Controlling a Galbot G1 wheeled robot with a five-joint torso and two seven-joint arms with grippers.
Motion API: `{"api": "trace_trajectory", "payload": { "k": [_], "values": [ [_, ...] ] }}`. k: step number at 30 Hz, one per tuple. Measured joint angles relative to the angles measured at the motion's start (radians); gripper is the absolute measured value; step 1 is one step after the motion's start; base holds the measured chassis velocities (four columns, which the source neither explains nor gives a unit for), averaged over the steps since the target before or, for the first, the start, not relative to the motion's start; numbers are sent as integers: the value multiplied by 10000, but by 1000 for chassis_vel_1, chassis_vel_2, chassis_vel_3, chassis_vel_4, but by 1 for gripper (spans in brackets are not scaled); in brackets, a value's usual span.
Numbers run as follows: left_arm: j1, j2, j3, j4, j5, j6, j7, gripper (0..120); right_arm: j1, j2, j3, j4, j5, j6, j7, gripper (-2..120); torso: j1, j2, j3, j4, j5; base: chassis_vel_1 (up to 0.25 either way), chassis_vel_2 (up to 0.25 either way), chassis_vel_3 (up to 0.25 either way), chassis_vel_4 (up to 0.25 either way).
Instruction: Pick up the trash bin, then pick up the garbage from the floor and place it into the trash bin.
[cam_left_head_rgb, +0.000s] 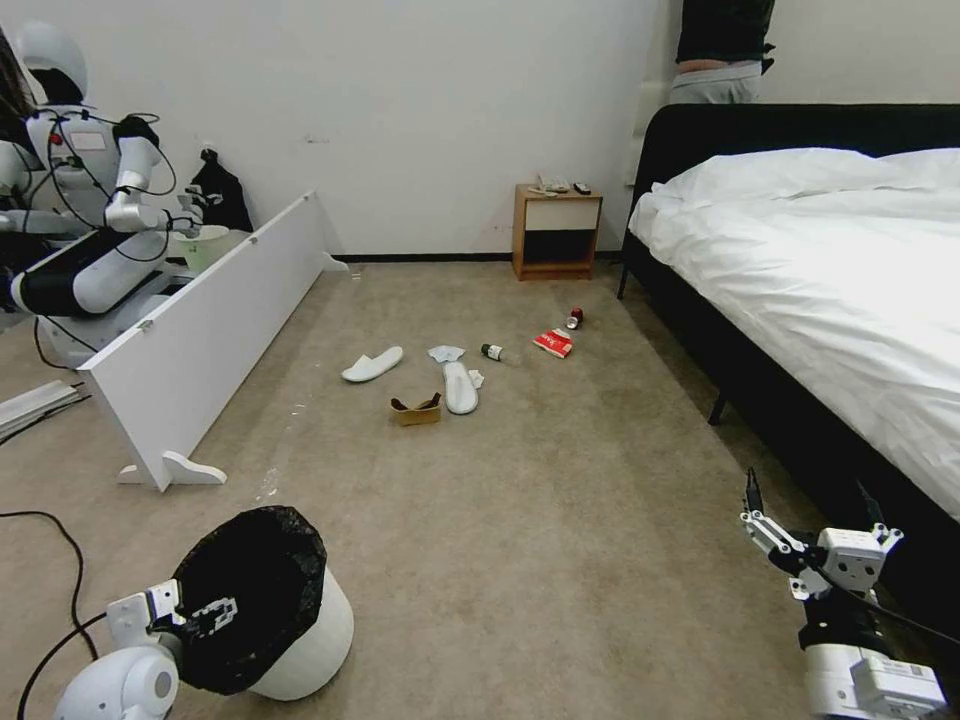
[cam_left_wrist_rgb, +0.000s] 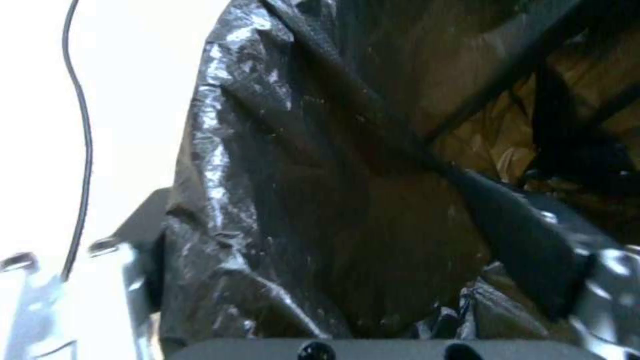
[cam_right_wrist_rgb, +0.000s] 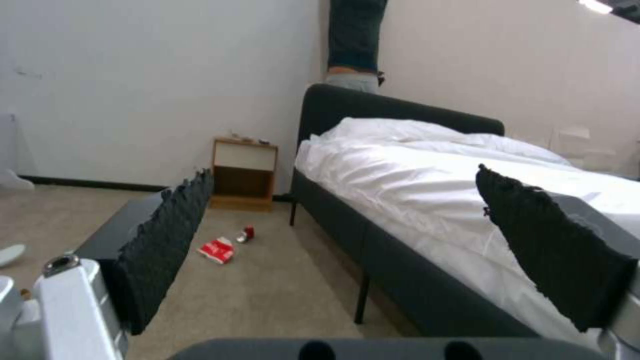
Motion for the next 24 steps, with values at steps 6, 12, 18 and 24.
{"api": "trace_trajectory", "payload": {
  "k": [6, 12, 18, 24],
  "values": [
    [67, -18, 3, -107, -13, 7, 27, 60, -2, -20, -5, 44, 3, -3, 1, 100, 0, -2, 0, -1, -2, 0, 0, 0, 0],
    [142, -19, 1, -226, -15, 26, 73, 38, -36, -38, -6, 138, 13, -34, 2, 100, 2, -3, 1, -1, -6, 0, 0, 0, 0],
    [218, -9, 12, -421, -80, 44, 96, 20, -104, -19, -1, 223, 8, -49, 1, 100, 3, -4, 1, -3, -9, 0, 0, 0, 0],
    [260, -19, 16, -547, -178, 50, 91, 6, -207, -21, 38, 321, -5, -51, 0, 100, 3, -4, 2, -3, -8, 0, 0, 0, 0]
  ]
}}
